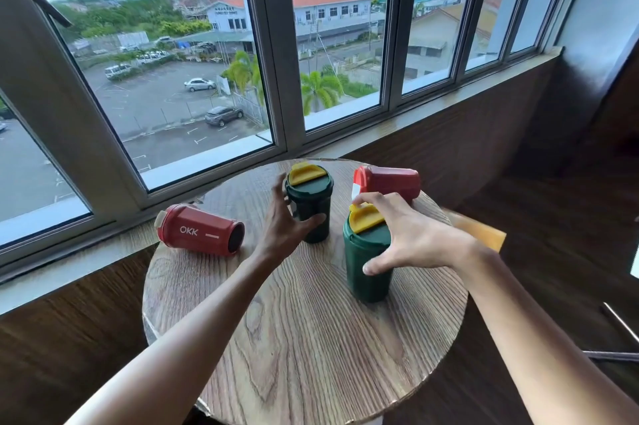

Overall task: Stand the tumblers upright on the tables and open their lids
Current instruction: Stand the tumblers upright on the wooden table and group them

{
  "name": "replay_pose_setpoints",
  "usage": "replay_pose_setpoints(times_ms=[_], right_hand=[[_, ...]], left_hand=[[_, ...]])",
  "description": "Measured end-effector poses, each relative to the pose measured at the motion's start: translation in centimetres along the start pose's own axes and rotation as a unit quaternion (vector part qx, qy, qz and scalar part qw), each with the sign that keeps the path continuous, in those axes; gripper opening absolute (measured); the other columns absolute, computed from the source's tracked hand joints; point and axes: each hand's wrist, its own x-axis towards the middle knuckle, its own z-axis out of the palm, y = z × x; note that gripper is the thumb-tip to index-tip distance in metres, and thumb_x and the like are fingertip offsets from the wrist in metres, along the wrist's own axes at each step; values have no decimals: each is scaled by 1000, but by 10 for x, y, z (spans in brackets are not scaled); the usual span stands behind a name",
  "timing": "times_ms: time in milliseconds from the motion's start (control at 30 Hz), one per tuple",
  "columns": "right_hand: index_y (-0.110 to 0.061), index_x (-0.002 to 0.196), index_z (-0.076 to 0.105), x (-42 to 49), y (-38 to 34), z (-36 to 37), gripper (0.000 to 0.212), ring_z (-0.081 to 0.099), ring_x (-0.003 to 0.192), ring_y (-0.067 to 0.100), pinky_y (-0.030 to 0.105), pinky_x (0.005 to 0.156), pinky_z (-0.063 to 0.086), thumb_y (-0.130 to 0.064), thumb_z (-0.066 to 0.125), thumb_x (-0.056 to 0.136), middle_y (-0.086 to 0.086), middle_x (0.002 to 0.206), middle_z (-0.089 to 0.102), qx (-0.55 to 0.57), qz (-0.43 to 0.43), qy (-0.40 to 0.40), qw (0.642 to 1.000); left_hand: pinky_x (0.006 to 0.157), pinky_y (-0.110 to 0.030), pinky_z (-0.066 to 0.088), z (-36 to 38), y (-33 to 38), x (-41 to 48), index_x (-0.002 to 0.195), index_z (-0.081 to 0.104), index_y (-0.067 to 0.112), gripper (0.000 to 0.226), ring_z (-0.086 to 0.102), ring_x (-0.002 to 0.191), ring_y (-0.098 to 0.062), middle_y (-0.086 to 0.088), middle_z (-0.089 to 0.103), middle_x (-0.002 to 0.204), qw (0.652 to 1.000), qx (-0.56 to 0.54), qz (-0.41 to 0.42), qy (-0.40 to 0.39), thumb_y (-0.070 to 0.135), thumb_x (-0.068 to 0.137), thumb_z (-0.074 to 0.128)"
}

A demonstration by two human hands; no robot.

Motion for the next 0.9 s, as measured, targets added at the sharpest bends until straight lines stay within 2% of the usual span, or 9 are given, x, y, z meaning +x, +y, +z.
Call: replay_pose_setpoints(times_ms=[67,100,233,300,400,533,633,733,900], right_hand=[[-45,134,29,0,-1,3,90,45,115,17,30,99,41,-34,84,62,-3,126,38,13,-15,10,1000],[-43,134,31,2,-1,5,90,46,113,17,27,95,39,-32,84,63,-2,124,39,16,-19,23,999],[-35,135,33,17,2,12,90,44,116,15,22,95,32,-29,85,62,-1,126,42,47,-31,75,996],[-31,136,34,28,5,13,91,42,118,12,19,96,29,-29,85,62,-1,132,41,59,-32,88,994],[-25,139,33,48,8,12,95,38,122,8,18,100,25,-28,87,61,-1,142,39,68,-40,94,992],[-22,139,33,72,11,8,95,38,122,9,18,98,26,-31,88,61,1,142,39,68,-42,101,992],[-21,140,33,89,11,5,96,38,120,12,21,98,27,-31,88,62,5,142,40,60,-50,104,992],[-19,142,31,105,12,2,100,38,130,18,24,104,28,-33,88,61,6,143,39,60,-52,100,992],[-17,141,31,130,10,0,99,40,132,22,30,108,31,-33,88,61,8,144,40,46,-67,84,993]], left_hand=[[88,-4,43,1,1,1,144,25,13,94,47,119,-14,-12,49,138,1000,3,-4,8,14,71,84],[82,2,40,1,2,2,142,29,13,92,49,116,-13,-11,51,136,1000,6,-7,14,14,70,85],[73,4,39,-2,4,4,139,36,10,88,53,106,-12,-4,56,126,999,20,-13,24,15,67,87],[73,4,38,-3,4,3,138,37,11,88,54,104,-11,-1,56,123,999,28,-11,29,16,66,88],[78,-1,40,-8,0,1,137,40,15,86,56,105,-14,3,56,121,999,28,-18,39,17,65,88],[84,-5,43,-19,-3,-1,135,41,15,83,54,106,-12,7,52,119,998,33,-23,39,14,66,87],[93,-28,51,-25,-6,-2,136,40,17,86,56,107,-13,6,54,120,998,32,-37,50,16,64,87],[92,-39,54,-29,-10,-3,136,39,18,87,56,108,-14,7,54,120,997,32,-45,50,14,64,87],[88,-45,56,-33,-13,-4,137,41,18,88,58,107,-14,7,55,120,995,40,-62,69,14,63,88]])
